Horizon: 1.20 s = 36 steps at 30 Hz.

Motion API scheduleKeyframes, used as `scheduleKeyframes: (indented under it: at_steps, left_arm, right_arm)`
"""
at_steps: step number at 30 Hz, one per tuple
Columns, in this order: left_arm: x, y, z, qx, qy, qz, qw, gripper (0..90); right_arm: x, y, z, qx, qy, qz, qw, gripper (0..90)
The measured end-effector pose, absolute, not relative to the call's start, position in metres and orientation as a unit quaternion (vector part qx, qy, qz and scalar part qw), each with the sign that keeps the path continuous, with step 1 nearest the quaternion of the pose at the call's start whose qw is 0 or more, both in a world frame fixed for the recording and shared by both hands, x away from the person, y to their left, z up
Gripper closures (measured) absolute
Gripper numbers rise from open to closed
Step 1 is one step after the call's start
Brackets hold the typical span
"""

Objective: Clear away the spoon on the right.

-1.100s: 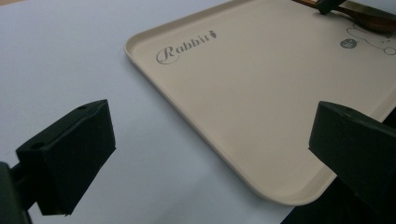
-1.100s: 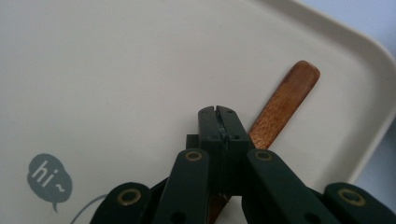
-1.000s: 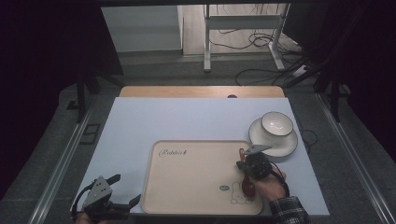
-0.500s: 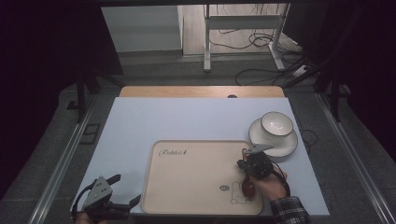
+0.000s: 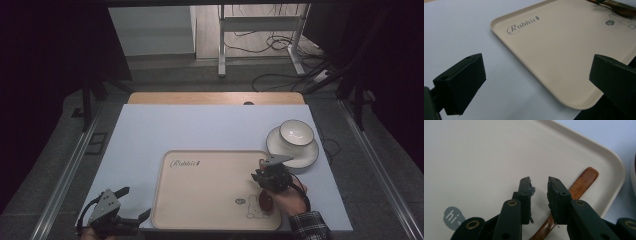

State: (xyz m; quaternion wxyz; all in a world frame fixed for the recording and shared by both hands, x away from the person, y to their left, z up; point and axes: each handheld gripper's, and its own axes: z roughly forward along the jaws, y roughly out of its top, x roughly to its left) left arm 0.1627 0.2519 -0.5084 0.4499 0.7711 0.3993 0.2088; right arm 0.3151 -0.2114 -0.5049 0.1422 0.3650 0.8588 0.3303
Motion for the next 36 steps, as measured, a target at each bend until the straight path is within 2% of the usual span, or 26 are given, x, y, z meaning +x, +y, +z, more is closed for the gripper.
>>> scheduleKeyframes:
  at_steps: [36]
  left_arm:
    - [0.163,0.252,-0.508,0.77,0.401,0.208,0.451,0.3]
  right_arm:
    - [0.3,-0.21,-0.49,0.349,0.86,0.34,0.149,46.3]
